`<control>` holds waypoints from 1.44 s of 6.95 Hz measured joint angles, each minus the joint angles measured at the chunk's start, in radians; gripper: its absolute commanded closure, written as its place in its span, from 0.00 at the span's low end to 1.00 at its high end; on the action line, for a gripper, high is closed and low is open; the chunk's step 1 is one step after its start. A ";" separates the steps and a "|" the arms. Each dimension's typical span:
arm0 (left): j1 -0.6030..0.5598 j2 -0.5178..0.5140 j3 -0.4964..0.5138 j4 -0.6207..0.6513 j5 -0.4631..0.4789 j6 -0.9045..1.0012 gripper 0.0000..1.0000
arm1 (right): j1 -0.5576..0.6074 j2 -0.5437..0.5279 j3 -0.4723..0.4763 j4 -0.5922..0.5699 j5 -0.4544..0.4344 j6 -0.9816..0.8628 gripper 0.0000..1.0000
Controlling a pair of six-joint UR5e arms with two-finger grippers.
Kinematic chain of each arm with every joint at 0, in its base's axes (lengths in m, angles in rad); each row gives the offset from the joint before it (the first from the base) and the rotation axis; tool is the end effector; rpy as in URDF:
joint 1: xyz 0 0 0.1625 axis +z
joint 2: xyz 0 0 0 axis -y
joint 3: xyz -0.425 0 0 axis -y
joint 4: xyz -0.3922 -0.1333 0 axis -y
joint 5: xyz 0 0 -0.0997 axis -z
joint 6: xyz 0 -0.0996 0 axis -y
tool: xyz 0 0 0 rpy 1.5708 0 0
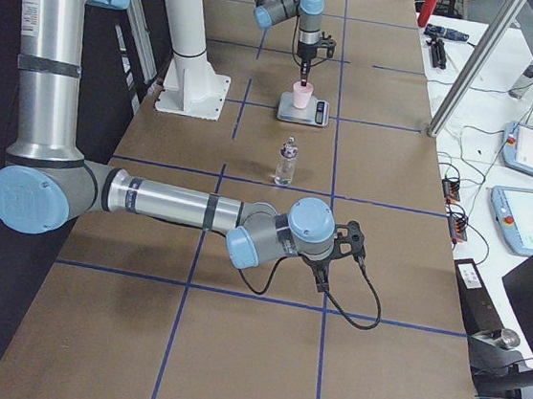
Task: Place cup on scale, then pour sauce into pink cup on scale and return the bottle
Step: 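Carry the pink cup with the left gripper onto the scale and release, then withdraw the left arm while the right arm moves toward the glass bottle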
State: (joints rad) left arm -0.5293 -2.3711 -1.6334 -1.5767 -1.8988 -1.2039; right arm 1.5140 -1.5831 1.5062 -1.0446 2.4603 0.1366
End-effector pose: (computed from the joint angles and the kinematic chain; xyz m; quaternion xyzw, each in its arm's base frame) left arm 0.5500 -0.4390 0.1453 0.0464 0.4384 -0.0041 0.8976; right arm 0.0273 -0.5052 0.6308 0.1597 -0.4369 -0.0607 0.8832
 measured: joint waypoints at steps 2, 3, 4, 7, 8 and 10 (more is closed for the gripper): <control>0.000 0.003 0.005 -0.010 0.001 0.002 0.17 | 0.000 0.001 -0.001 0.000 -0.001 -0.001 0.00; 0.000 0.005 0.003 -0.010 0.001 0.004 0.00 | 0.000 0.001 -0.001 0.001 -0.001 -0.001 0.00; -0.002 0.007 -0.008 -0.008 0.002 0.013 0.00 | 0.000 0.004 0.000 0.001 -0.001 -0.002 0.00; -0.079 0.120 -0.189 0.048 -0.006 0.174 0.00 | -0.008 0.031 0.068 -0.004 -0.015 0.003 0.00; -0.139 0.181 -0.280 0.114 -0.023 0.289 0.00 | -0.017 0.031 0.100 -0.004 -0.028 0.022 0.00; -0.312 0.342 -0.408 0.195 -0.067 0.575 0.00 | -0.038 0.030 0.163 -0.006 -0.023 0.082 0.00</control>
State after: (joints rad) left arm -0.8411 -2.0292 -2.0419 -1.3817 -1.9660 -0.6286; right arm 1.4761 -1.5530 1.6691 -1.0504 2.4372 0.2189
